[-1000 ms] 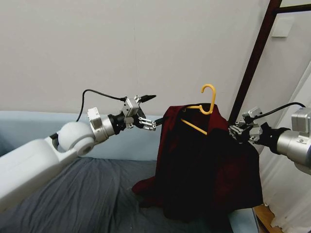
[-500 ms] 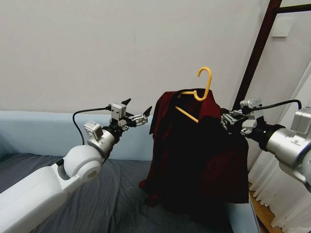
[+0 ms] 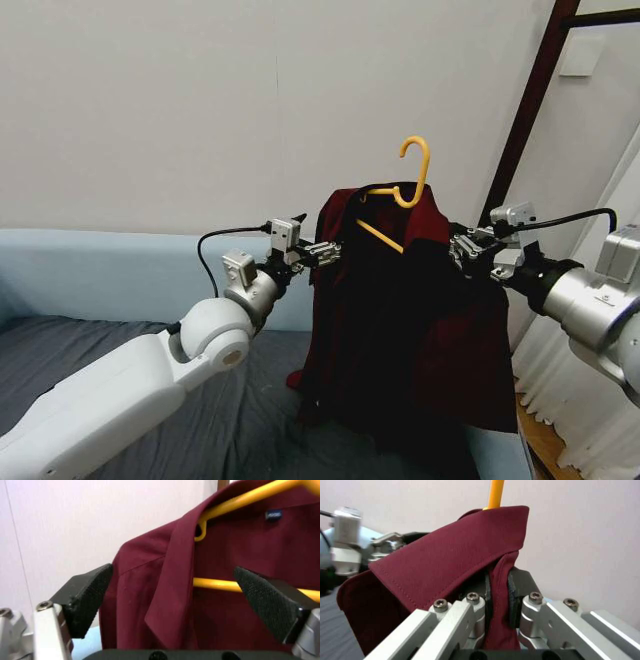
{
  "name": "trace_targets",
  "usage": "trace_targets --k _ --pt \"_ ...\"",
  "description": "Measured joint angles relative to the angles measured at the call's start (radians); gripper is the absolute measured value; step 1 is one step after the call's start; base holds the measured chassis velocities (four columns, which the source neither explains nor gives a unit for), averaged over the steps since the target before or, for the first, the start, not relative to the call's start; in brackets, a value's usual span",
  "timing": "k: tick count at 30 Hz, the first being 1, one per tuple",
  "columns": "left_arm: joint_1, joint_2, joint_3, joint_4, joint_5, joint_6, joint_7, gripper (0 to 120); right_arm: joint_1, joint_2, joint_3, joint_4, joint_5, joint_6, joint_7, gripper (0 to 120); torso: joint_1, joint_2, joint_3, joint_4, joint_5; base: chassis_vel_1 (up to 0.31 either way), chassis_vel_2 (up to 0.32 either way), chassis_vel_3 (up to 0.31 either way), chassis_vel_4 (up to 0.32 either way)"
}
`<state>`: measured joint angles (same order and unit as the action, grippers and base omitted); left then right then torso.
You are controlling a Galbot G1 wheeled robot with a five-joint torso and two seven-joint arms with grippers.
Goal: Pick up the clothes from the sofa and hang them on the clothes hanger.
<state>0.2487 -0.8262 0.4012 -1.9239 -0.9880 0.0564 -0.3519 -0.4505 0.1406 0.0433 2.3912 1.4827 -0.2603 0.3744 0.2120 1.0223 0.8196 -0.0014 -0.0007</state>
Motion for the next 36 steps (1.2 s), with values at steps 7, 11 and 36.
trace_targets --k 7,11,36 --pt "-0.005 -0.023 0.011 0.034 0.002 -0.001 0.005 69 -0.001 0.004 0.0 0.009 -0.002 0.0 0.004 7 0.0 0.0 0.0 0.0003 0.0 0.0 0.0 0.0 0.0" --pt "-0.005 -0.026 0.013 0.035 0.001 -0.001 0.007 54 -0.003 0.005 -0.002 0.008 -0.006 0.0 0.004 7 0.0 0.0 0.0 0.0002 -0.0001 0.0 0.0 0.0 0.0" --pt "-0.053 -0.031 0.028 0.022 -0.021 0.005 -0.004 0 -0.01 0.025 -0.03 -0.008 -0.031 0.003 0.02 7 0.0 0.0 0.0 0.0001 -0.0002 0.0 0.0 0.0 0.0"
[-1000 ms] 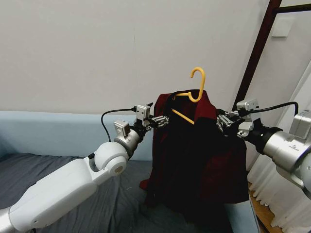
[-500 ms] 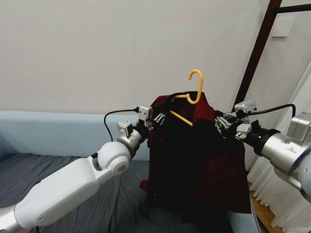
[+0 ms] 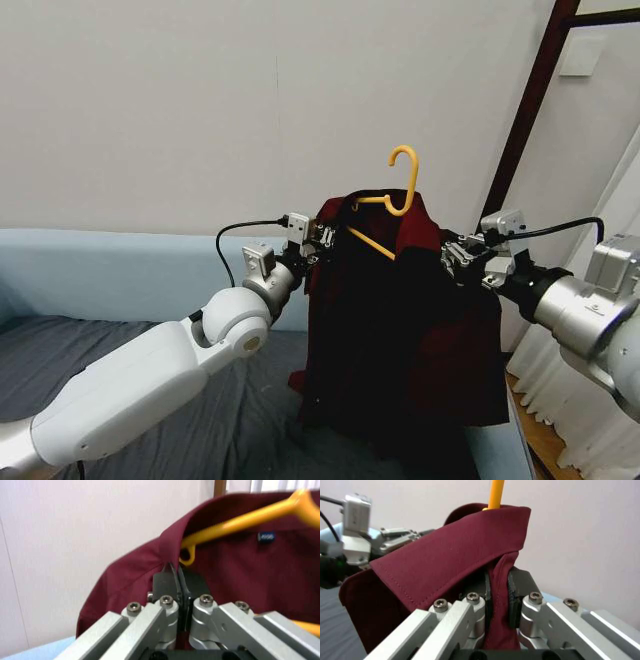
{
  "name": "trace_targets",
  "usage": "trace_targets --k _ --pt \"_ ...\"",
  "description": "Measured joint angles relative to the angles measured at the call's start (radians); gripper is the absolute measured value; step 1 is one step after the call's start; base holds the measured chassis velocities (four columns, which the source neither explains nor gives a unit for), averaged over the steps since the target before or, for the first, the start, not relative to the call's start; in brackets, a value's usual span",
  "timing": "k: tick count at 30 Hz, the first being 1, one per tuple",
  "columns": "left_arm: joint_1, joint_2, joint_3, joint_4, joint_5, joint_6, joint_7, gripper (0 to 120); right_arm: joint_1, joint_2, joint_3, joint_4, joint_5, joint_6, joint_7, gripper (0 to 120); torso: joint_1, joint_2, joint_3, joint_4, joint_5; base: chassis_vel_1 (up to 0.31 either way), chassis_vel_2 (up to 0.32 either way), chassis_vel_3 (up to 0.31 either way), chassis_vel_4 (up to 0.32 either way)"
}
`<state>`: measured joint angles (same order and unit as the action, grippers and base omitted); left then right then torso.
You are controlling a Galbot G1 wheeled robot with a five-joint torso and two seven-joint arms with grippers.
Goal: Pick up the clothes from the sofa and hang them on the clothes hanger.
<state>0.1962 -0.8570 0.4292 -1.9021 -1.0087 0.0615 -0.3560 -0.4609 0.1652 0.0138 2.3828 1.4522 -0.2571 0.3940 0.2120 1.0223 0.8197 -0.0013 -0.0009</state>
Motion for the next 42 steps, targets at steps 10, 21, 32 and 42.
trace_targets --k 10,21,32,42 --pt "-0.067 0.011 0.021 -0.07 -0.05 0.039 -0.02 0 0.001 0.018 -0.004 -0.044 -0.012 0.0 0.004 7 0.0 0.0 0.0 0.0 0.0001 0.0 0.0 0.0 0.0" --pt "-0.072 0.004 0.039 -0.128 -0.115 0.103 -0.088 0 0.0 0.023 -0.003 -0.037 -0.009 0.004 0.012 7 0.0 0.0 0.0 -0.0001 0.0001 0.0 0.0 0.0 0.0" --pt "-0.032 -0.006 0.019 -0.13 -0.094 0.176 -0.159 33 0.002 0.02 0.004 -0.017 0.002 0.013 0.012 7 0.0 0.0 0.0 -0.0001 0.0001 0.0 0.0 0.0 0.0" --pt "0.005 0.016 0.002 -0.17 -0.072 0.181 -0.168 68 0.002 0.022 0.009 -0.022 0.006 0.022 0.012 7 0.0 0.0 0.0 0.0001 0.0 0.0 0.0 0.0 0.0"
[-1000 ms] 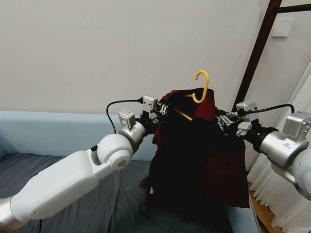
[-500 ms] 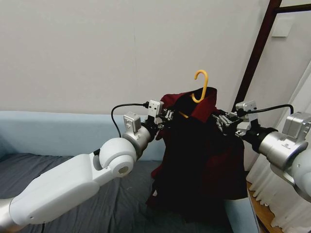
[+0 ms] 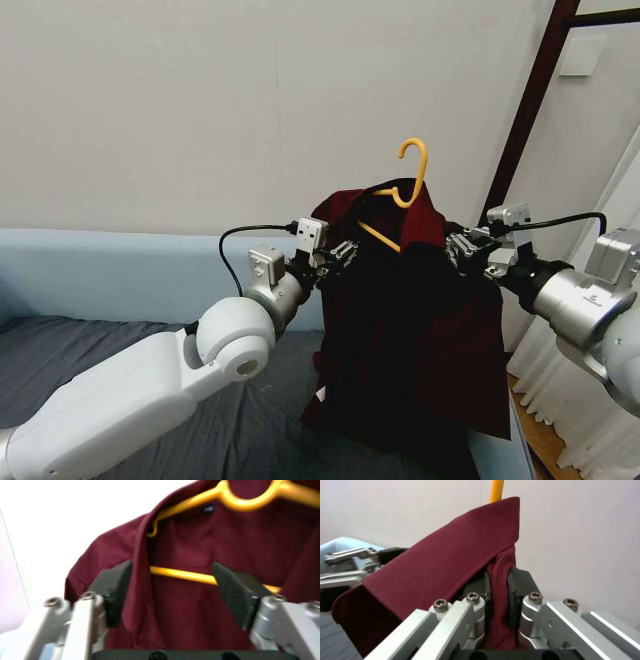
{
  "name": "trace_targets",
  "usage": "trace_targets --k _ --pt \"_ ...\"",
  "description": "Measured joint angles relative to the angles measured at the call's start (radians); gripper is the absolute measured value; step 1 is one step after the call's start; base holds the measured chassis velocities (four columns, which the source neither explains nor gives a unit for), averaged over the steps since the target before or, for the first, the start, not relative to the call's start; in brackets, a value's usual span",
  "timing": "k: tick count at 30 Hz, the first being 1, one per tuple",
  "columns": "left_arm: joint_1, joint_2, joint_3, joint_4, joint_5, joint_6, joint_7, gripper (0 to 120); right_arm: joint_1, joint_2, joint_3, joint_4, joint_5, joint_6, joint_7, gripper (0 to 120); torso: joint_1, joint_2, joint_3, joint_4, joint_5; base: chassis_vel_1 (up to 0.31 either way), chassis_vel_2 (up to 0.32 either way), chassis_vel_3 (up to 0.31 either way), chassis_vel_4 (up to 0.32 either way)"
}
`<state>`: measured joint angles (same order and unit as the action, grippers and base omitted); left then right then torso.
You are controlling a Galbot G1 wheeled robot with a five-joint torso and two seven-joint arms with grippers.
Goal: Pick up the clothes from the sofa and hang them on the clothes hanger.
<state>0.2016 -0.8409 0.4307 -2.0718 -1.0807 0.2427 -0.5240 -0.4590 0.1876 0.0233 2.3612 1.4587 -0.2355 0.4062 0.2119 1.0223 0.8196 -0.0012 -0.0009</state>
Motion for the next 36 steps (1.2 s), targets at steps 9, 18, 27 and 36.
trace_targets --k 9,18,27,36 --pt "0.027 0.019 -0.019 -0.034 0.006 -0.009 0.001 98 -0.005 0.009 0.002 0.0 0.0 0.009 0.004 7 0.0 0.0 0.0 -0.0001 0.0 0.0 0.0 0.0 0.0" --pt "0.419 0.097 -0.354 -0.188 0.071 -0.049 0.015 100 -0.037 0.041 0.063 0.017 0.021 0.016 0.049 7 0.0 0.0 0.0 0.0002 -0.0002 0.0 0.0 0.0 0.0" --pt "1.082 -0.031 -0.671 -0.144 0.546 -0.299 0.164 100 -0.053 0.046 0.067 -0.003 -0.03 0.0 0.056 7 0.0 0.0 0.0 0.0002 0.0002 0.0 0.0 0.0 0.0" --pt "1.25 -0.173 -0.777 -0.065 0.67 -0.443 0.19 100 -0.061 0.084 0.067 -0.021 -0.05 -0.01 0.065 7 0.0 0.0 0.0 -0.0005 0.0001 0.0 0.0 0.0 0.0"
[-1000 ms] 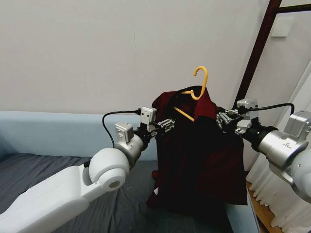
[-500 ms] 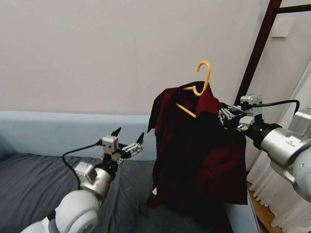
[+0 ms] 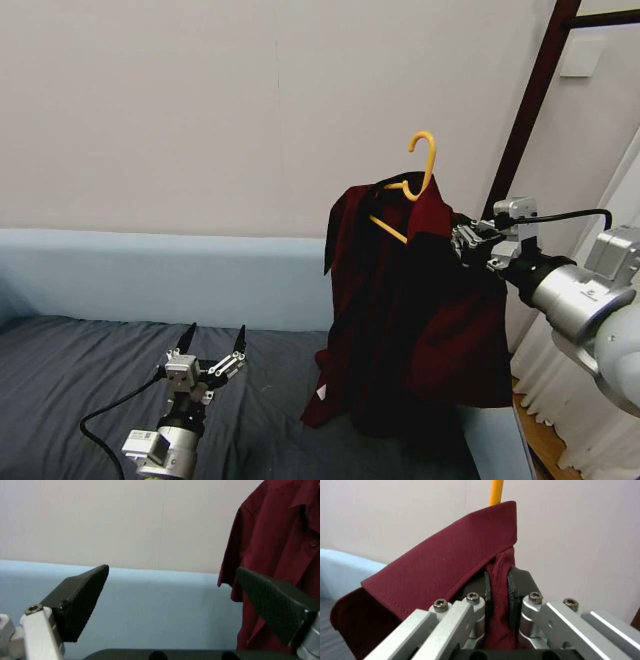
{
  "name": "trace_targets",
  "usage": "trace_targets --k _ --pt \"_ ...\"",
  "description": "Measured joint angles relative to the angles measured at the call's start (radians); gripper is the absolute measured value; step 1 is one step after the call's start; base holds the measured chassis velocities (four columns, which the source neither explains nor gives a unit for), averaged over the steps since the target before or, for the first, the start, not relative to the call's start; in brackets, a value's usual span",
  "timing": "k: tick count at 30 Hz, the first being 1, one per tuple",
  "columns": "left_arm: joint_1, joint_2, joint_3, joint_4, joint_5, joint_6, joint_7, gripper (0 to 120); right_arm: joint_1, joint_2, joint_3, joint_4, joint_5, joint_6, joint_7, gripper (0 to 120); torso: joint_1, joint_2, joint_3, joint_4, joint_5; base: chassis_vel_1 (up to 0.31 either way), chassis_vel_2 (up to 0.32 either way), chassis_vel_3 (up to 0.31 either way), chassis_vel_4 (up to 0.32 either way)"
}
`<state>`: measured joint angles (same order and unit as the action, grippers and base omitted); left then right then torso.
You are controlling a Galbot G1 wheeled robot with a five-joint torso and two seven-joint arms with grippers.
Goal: Pick up the clothes from the sofa and hang them on the clothes hanger.
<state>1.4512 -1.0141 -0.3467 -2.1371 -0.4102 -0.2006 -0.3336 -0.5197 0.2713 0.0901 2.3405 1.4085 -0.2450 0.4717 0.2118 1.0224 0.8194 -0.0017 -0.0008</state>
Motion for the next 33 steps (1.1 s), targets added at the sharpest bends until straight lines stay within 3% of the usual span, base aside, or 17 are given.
trace_targets --k 7,10,12,19,28,33 --pt "-0.006 0.001 0.003 0.0 -0.005 0.001 0.0 100 0.013 0.071 0.013 -0.125 -0.066 -0.006 -0.025 7 0.0 0.0 0.0 0.0001 -0.0003 0.0 0.0 0.0 0.0" --pt "-0.01 0.002 0.006 0.0 -0.008 0.003 0.0 100 0.014 0.176 0.041 -0.235 -0.151 -0.008 -0.051 7 0.0 0.0 0.0 0.0009 0.0002 0.0 0.0 0.0 0.0" --pt "-0.011 0.003 0.006 -0.001 -0.009 0.004 -0.001 100 0.038 0.202 0.054 -0.297 -0.175 -0.014 -0.061 7 0.0 0.0 0.0 0.0007 0.0004 0.0 0.0 0.0 0.0" --pt "-0.014 0.004 0.008 -0.001 -0.011 0.006 -0.001 100 0.15 0.183 0.07 -0.395 -0.178 -0.039 -0.089 7 0.0 0.0 0.0 -0.0001 0.0002 0.0 0.0 0.0 0.0" --pt "-0.015 0.005 0.009 -0.002 -0.012 0.007 -0.001 100 0.421 0.177 -0.033 -0.493 -0.131 -0.106 -0.095 7 0.0 0.0 0.0 0.0004 -0.0001 0.0 0.0 0.0 0.0" --pt "-0.016 0.005 0.01 -0.002 -0.013 0.008 -0.001 100 0.604 0.162 -0.117 -0.533 -0.076 -0.194 -0.048 7 0.0 0.0 0.0 0.0005 -0.0004 0.0 0.0 0.0 0.0"
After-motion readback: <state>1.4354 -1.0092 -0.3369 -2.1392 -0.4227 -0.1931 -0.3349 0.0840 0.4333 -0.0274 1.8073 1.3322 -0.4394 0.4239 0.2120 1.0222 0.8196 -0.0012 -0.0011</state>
